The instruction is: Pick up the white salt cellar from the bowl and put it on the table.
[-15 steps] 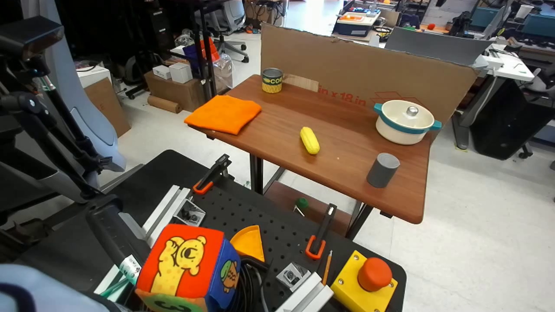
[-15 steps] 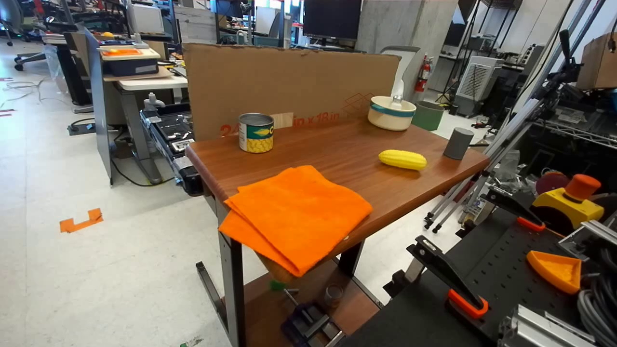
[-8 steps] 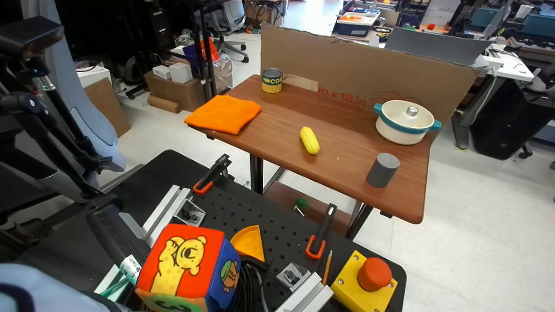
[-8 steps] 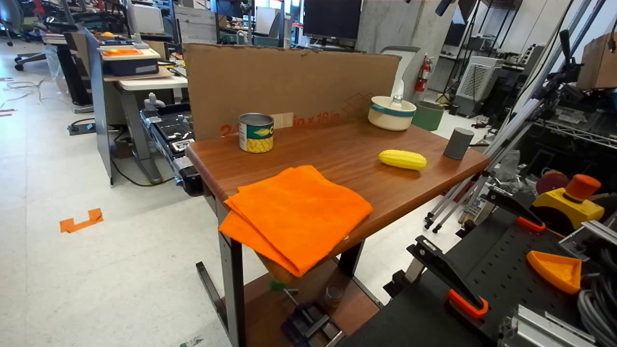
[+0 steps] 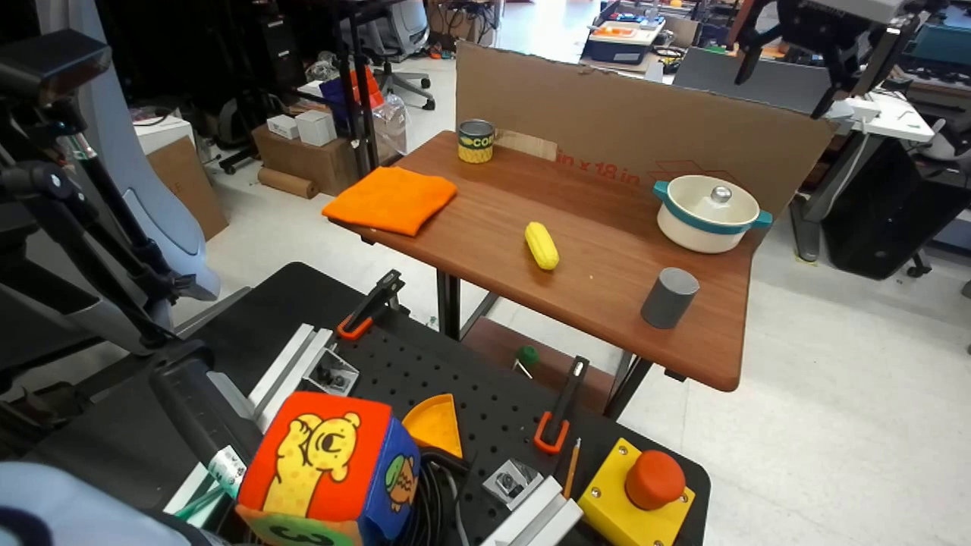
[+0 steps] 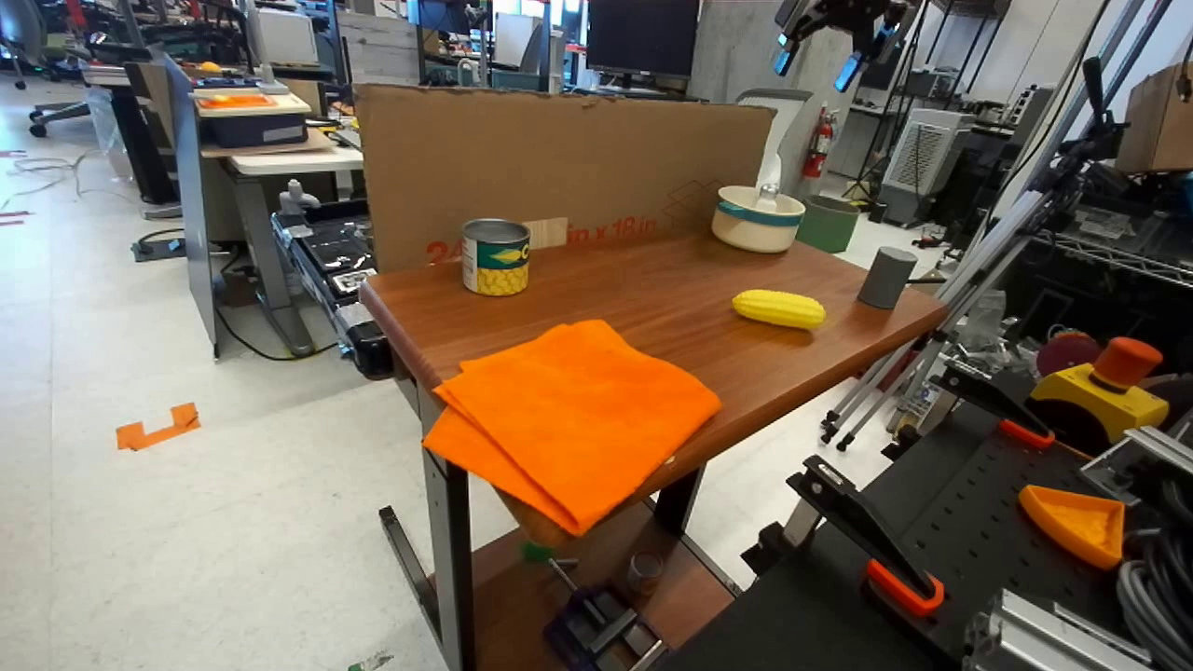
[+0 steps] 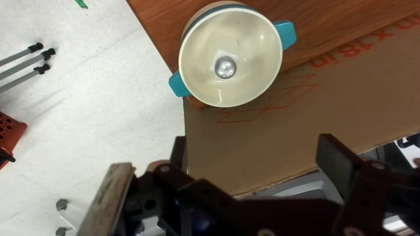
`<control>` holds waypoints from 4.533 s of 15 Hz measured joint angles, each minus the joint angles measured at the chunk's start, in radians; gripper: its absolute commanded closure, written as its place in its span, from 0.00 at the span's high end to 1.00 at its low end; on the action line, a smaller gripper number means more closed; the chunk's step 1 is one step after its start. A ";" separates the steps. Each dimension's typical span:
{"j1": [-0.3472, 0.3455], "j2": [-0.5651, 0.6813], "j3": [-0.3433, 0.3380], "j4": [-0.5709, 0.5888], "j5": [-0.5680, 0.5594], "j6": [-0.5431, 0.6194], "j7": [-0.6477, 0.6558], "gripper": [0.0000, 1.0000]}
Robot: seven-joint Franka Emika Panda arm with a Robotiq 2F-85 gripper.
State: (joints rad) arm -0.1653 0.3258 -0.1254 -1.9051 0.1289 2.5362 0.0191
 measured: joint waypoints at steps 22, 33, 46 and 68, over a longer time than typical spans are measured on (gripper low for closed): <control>0.025 0.354 -0.018 0.267 -0.046 -0.146 0.197 0.74; 0.056 0.377 -0.026 0.279 -0.105 -0.156 0.216 0.17; 0.049 -0.115 0.151 -0.235 0.007 0.096 -0.148 0.17; 0.296 0.269 0.084 0.049 -0.195 0.033 0.155 0.76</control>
State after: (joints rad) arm 0.1310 0.5944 -0.0412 -1.8560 -0.0659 2.5691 0.1743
